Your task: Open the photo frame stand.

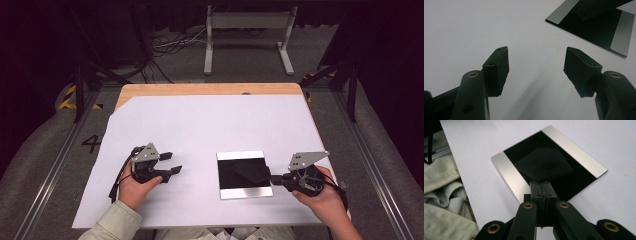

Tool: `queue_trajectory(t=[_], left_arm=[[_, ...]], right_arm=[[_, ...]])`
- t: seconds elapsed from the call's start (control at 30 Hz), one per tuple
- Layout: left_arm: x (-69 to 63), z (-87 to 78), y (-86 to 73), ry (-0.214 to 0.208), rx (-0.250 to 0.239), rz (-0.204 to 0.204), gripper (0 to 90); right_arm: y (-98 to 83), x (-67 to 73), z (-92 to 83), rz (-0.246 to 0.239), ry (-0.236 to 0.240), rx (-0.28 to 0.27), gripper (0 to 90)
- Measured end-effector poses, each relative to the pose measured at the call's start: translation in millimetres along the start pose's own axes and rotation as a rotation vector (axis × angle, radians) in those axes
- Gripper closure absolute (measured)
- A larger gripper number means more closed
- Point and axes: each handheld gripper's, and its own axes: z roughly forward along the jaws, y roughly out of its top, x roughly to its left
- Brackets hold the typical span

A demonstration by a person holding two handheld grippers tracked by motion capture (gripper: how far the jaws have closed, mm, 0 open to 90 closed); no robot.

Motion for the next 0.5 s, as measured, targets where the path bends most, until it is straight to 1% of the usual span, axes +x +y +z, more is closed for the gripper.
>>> queue_trajectory(t=[0.13,0.2,0.37,0.4,0.5], left_arm=[[0.2,0.2,-0.2,0.000,-0.001,0.000,37.7],[0.1,0.2,-0.1,0.001,0.000,0.000,37.6],[-0.2,0.2,-0.2,-0.002,0.004,0.000,37.6],[0.0,0.3,-0.3,-0.003,0.002,0.004,37.6],[-0.3,-0.7,-0.9,-0.002,0.004,0.001,37.6]], right_arm=[[-0.4,0.7,0.9,0.012,-0.011,-0.041,90.0],[-0.7,0.7,1.3,0.015,-0.016,-0.045,90.0],[-0.6,0.5,1.6,0.013,-0.015,-0.033,90.0],[-0.6,0.4,1.6,0.013,-0.013,-0.026,89.9],[-0.2,-0.5,1.6,0.011,-0.012,-0.003,87.5]])
